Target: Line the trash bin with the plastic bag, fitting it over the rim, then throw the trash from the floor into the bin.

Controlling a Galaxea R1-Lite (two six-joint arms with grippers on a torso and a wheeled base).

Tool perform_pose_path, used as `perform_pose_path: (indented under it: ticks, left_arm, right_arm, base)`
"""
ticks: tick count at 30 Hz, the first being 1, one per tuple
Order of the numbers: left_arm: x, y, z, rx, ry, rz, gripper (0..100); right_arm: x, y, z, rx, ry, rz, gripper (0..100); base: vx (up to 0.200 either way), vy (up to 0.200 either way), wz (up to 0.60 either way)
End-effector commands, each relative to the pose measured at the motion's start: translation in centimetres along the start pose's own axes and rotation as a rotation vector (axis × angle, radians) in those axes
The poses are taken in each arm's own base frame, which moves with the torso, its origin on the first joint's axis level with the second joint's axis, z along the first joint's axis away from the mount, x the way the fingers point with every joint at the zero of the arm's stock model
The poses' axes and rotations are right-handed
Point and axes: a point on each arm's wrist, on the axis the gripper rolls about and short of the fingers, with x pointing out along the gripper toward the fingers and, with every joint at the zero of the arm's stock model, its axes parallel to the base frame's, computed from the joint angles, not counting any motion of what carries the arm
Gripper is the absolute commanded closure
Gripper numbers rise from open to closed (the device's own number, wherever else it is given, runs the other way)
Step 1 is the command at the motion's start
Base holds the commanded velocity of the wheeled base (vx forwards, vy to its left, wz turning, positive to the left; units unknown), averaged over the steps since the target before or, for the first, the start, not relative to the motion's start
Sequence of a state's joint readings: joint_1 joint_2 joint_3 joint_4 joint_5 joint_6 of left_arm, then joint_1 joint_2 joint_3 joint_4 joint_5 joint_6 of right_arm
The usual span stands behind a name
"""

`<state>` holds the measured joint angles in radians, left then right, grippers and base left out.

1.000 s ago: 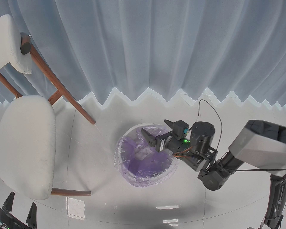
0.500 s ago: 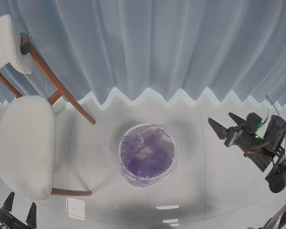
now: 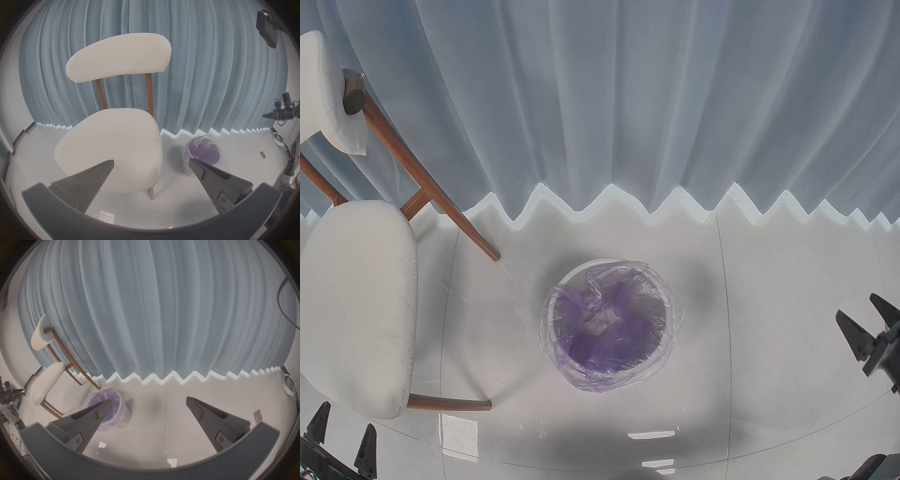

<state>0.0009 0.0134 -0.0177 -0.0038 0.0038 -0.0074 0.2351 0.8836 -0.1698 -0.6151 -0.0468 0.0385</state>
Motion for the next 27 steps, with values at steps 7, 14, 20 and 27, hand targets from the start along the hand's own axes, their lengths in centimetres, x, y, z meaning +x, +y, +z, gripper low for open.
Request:
perform_pose_path:
  ticks: [7,14,20,27]
  left_arm:
    - [0.03,0.01,-0.5,0.0,0.002,0.001,0]
    - [0.03,0.01,-0.5,0.001,0.002,0.001,0]
    - [0.03,0.01,-0.5,0.003,0.002,0.003,0]
    - [0.03,0.0,-0.48,0.004,0.0,-0.002,0]
  right_arm:
    - [-9.81,-0.17,-9.28,0.042,-0.053,-0.443,0]
    - [-10.01,-0.12,-9.77,-0.04,-0.011,-0.158,0]
    - [-10.65,-0.34,-9.9,0.011,-0.111,-0.232,0]
    - [-10.63,-0.34,-9.94,0.013,-0.109,-0.229,0]
  base:
    - [0.0,0.0,0.0]
    - [0.0,0.0,0.0]
    - [0.0,0.0,0.0]
    - [0.0,0.0,0.0]
